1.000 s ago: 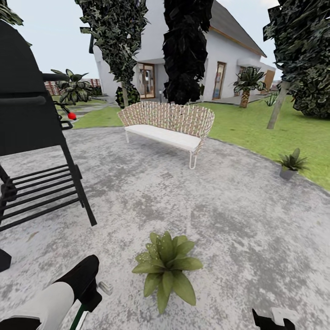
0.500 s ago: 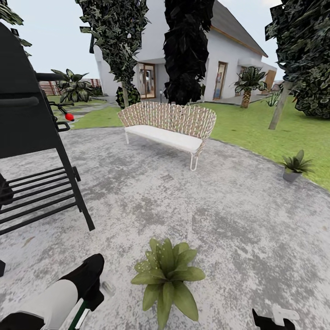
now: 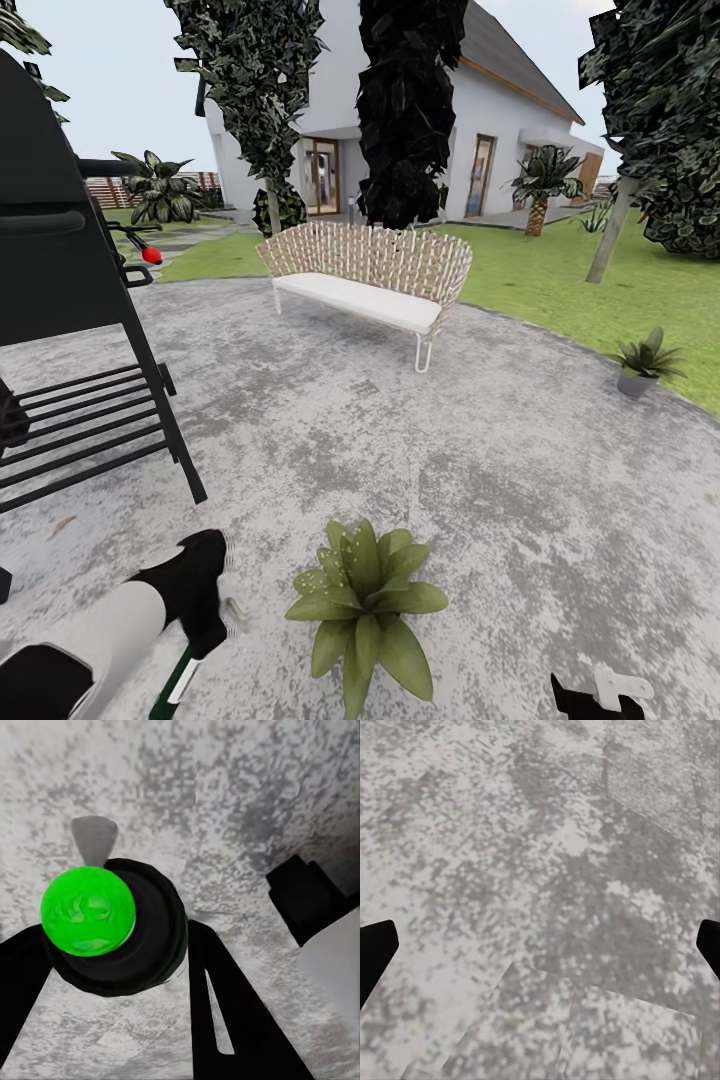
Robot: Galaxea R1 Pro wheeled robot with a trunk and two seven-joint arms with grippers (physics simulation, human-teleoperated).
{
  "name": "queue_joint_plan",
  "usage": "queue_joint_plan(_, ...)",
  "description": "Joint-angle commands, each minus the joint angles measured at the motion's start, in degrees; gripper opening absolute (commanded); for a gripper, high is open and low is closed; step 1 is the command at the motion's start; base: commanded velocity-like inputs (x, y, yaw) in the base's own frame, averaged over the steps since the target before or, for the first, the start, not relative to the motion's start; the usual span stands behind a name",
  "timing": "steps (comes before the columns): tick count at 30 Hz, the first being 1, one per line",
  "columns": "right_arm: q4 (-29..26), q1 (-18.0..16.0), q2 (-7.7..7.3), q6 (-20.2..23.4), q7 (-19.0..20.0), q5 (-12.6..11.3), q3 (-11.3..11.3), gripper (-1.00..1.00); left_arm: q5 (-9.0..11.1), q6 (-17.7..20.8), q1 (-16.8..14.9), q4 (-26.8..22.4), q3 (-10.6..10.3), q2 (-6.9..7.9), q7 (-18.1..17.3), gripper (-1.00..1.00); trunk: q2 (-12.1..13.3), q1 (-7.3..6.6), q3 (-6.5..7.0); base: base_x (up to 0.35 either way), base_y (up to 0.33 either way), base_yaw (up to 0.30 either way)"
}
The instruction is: Pick up the pesticide atomizer in the garden and spray insectifuge to fully cover both potted plants in the garden.
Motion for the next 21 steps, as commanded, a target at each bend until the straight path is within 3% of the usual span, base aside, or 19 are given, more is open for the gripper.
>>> queue_joint_plan(1,0.0,0.0,0.01,-0.2,0.4,0.3,-0.5,1.0,-0.3,-0.8,0.1,-0.1,0.3,0.45,-0.6,-1.0,0.0,-0.01,-0.05,0.0,0.0,0.0)
queue_joint_plan(7,0.1,0.0,0.05,-0.2,0.4,0.3,-0.5,1.0,-0.1,-3.4,-0.2,-0.2,3.4,3.2,-0.6,-1.0,0.0,-0.01,-0.05,0.0,0.0,0.0)
queue_joint_plan(21,0.1,0.0,0.04,-0.2,0.4,0.3,-0.5,1.0,-0.5,-3.9,0.9,0.5,3.7,2.8,-0.2,-1.0,0.0,-0.01,-0.05,0.0,0.0,0.0)
